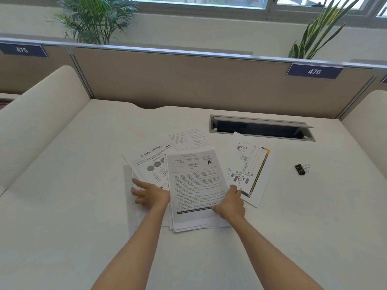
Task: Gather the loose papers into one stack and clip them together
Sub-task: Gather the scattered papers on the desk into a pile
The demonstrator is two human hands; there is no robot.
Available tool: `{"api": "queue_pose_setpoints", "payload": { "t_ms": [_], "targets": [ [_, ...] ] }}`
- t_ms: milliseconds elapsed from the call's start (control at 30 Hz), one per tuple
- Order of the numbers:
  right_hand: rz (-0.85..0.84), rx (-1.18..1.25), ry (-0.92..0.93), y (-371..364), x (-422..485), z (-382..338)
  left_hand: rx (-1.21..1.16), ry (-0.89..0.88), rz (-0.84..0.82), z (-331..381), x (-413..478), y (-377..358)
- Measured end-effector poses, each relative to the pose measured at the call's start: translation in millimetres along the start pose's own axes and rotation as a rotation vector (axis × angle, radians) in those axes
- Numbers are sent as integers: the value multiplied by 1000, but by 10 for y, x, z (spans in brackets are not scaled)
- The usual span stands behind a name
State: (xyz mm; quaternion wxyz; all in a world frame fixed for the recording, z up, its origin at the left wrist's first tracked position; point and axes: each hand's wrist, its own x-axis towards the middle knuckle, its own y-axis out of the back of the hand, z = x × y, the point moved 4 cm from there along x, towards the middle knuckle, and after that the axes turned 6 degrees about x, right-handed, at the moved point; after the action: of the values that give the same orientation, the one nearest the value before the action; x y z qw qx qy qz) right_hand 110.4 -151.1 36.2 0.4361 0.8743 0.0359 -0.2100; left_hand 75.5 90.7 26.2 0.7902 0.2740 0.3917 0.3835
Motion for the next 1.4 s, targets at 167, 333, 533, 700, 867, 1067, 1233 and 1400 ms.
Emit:
{"api": "queue_pose_setpoints", "payload": {
  "t_ms": [167, 333, 533, 700, 867, 1067, 1233, 1400],
  "targets": [
    [2, -65, -32, 18, 20, 24, -337, 26, -85, 8, 87, 40],
    [-40, -52, -59, 63, 43, -9, -316, -99, -123, -10, 80, 39],
    [-12, 308, 0, 139, 59, 59, -246, -226, -193, -92, 140, 100],
    [11, 369, 77, 238, 65, 114, -181, -301, -320, -179, 166, 174],
    [72, 503, 59, 394, 110, 223, -143, -317, -475, -207, 107, 217],
    [74, 624, 54, 444, 138, 313, 41, -298, -785, -240, -48, 184],
    [13, 619, 73, 352, 44, 319, 63, -294, -903, -219, -261, 107],
    [-57, 565, 89, 236, -73, 325, -73, -265, -753, -185, -362, 64]
  ]
}}
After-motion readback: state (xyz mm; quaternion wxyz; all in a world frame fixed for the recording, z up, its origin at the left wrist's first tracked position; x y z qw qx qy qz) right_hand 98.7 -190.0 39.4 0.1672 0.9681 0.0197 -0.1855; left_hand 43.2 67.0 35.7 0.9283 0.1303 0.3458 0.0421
